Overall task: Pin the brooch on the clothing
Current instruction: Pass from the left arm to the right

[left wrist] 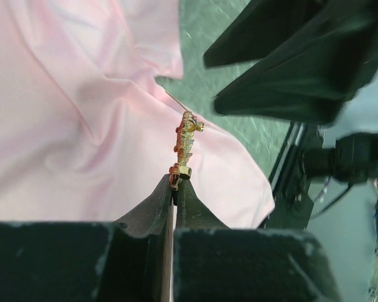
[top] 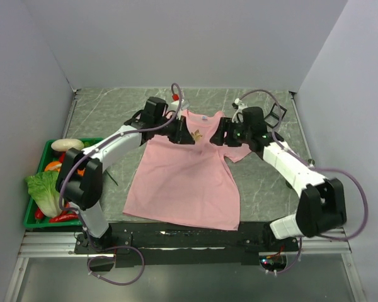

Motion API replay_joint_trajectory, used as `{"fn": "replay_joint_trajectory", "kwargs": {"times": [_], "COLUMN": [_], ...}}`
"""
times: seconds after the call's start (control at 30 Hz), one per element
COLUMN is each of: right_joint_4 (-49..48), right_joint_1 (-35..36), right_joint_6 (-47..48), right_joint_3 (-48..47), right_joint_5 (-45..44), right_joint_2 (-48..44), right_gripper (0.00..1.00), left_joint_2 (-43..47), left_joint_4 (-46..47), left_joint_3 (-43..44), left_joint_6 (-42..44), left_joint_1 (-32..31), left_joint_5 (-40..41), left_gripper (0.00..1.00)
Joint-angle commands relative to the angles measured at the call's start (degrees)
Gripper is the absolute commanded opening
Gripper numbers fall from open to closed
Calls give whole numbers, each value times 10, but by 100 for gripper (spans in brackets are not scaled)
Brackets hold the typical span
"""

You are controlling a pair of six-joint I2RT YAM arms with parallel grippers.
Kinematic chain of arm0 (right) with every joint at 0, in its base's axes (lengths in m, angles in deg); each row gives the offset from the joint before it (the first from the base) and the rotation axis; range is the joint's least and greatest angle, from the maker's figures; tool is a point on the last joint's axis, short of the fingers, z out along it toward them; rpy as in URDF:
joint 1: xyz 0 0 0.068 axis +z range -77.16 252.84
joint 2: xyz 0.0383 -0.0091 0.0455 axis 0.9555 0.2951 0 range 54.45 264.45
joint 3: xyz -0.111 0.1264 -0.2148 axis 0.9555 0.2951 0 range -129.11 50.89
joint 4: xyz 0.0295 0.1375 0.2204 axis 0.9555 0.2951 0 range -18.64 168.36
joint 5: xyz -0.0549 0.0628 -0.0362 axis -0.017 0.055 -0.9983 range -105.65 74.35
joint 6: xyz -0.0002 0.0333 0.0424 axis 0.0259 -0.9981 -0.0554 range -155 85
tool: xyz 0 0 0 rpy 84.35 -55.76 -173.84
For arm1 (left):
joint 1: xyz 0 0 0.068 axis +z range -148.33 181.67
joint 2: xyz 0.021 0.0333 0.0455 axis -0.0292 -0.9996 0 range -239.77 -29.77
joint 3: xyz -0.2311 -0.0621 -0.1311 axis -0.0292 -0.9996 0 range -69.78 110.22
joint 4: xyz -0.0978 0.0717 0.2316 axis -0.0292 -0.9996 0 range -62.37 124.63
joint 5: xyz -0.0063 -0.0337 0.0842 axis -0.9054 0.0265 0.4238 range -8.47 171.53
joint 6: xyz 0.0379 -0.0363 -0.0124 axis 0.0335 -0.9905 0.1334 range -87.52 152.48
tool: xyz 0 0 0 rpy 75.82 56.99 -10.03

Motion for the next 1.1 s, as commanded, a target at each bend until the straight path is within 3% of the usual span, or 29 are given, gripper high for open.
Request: {"fn": "replay_joint_trajectory", "kwargs": {"times": [0.0,0.17,0.57,1.07], "right_joint_4": [-51,-50,-36,-38], "right_joint_1": [-4,-2,24,58], "right_joint_6": [26,86,128,126], "right_joint_3": [29,13,-42,-30], "right_joint_5": [97,184,233,250], "right_joint_2": [-78,-114,-80,-77], "right_gripper": [68,66,61,47], "left_joint_2": [35,48,64,67], "left_joint_4": [-101,-142,-166,-163], "left_joint_3": [31,51,54,54], "left_joint_6": [110,150,201,192], "left_joint_1": [-1,-12,-33,-35], "left_joint_5": [-40,-63,-159,-132], "left_gripper": [1,1,1,1]}}
